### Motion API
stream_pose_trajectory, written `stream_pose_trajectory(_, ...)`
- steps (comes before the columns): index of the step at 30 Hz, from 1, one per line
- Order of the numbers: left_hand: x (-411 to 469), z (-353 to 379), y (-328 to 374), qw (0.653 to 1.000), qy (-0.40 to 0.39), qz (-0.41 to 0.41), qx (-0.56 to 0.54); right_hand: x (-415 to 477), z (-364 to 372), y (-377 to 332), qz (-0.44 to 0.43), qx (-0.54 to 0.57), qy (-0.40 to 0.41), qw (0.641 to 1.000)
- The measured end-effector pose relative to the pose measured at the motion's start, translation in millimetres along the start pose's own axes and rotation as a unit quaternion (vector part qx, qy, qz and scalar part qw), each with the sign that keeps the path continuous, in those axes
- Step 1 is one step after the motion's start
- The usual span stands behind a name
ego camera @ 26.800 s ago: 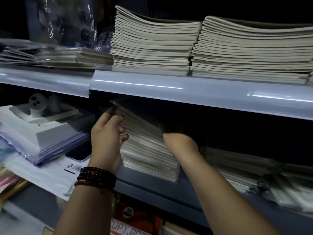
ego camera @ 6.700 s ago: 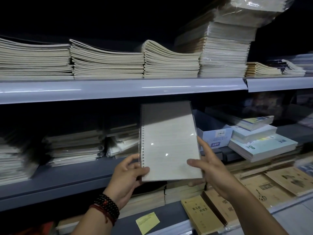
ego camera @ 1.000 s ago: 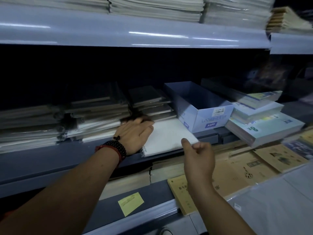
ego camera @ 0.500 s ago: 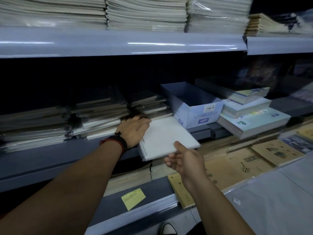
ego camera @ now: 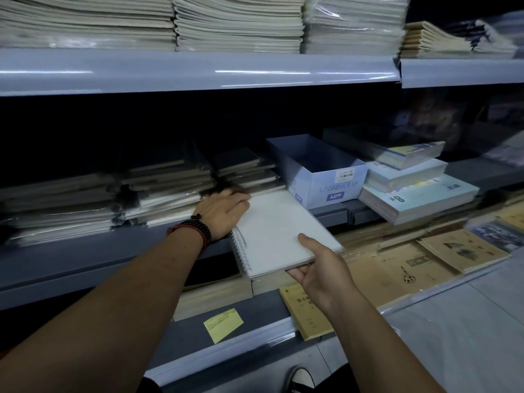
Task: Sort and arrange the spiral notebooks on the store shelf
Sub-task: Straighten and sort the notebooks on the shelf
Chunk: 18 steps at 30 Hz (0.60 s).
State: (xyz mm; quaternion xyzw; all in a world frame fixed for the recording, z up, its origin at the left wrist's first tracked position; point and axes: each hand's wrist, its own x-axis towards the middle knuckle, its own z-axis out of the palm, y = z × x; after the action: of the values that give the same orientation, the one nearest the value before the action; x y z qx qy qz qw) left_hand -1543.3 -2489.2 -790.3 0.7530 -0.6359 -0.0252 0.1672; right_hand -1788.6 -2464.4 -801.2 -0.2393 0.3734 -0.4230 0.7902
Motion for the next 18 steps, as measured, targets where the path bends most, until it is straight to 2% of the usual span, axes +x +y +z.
stream_pose_trajectory(9,-2.7,0.0,-1.3,1.0,-0.011,0.006,-0.008,-27.4,-13.3,2.9,0.026,0.017,-0.018,0.999)
stream_pose_trajectory(11,-6.0,2.8,-1.5,1.0,0.008,0.011,-0.015,-32.4,-13.6,0.0,0.038,0.026,-0.03,0.998)
stream_pose_trajectory(15,-35.0,9.0,3.5,0.974,0.167,0.005,-0.151,-30.5,-19.8,-5.1,0.011,0.011,0.009,1.0)
stream_pose_trajectory(18,-78.3,11.1,16.7,0.95,0.265,0.0,-0.162,-19.2,-34.5,-20.7,-0.07,-0.023,0.071,0.995)
